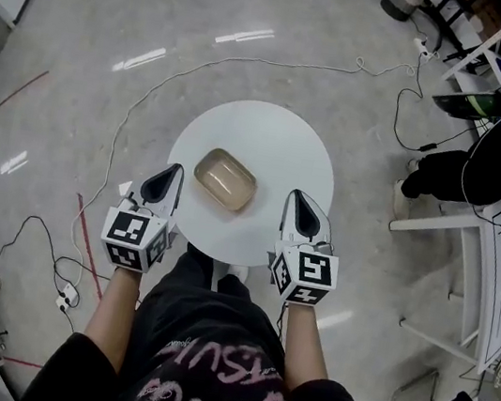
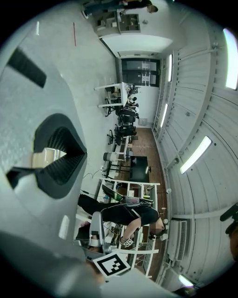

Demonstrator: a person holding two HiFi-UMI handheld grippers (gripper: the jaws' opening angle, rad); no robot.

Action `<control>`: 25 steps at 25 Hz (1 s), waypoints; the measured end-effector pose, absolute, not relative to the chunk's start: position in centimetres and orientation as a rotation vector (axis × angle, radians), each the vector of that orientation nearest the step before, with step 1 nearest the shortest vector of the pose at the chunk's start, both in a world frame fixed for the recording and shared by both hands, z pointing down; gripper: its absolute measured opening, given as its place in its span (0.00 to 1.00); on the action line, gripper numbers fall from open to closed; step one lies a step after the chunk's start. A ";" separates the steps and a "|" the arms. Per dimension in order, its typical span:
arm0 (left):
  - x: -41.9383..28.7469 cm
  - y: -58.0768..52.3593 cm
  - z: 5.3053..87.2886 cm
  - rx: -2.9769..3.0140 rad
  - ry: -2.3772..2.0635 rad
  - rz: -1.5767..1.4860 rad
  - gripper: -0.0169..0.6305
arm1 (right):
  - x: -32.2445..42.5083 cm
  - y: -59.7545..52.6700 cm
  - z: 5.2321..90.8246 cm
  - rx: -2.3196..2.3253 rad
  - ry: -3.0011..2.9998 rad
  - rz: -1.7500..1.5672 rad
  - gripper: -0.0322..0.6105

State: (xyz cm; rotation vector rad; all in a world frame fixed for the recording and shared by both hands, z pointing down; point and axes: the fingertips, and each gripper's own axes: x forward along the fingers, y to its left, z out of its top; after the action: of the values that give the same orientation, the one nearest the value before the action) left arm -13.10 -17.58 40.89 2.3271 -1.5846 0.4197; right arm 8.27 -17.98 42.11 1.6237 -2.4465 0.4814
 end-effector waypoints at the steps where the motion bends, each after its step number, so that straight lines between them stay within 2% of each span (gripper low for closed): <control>1: -13.1 -17.8 41.1 2.324 -1.578 0.424 0.02 | 8.3 -18.1 42.3 1.626 -2.439 0.488 0.05; 25: -13.5 -21.9 48.6 2.230 -1.452 0.501 0.02 | 7.4 -20.1 49.1 1.627 -2.312 0.655 0.05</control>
State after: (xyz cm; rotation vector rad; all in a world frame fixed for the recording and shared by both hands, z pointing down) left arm -13.55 -21.94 48.62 2.2305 -1.4522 0.5013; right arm 7.44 -20.08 49.10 1.6274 -2.3116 0.6547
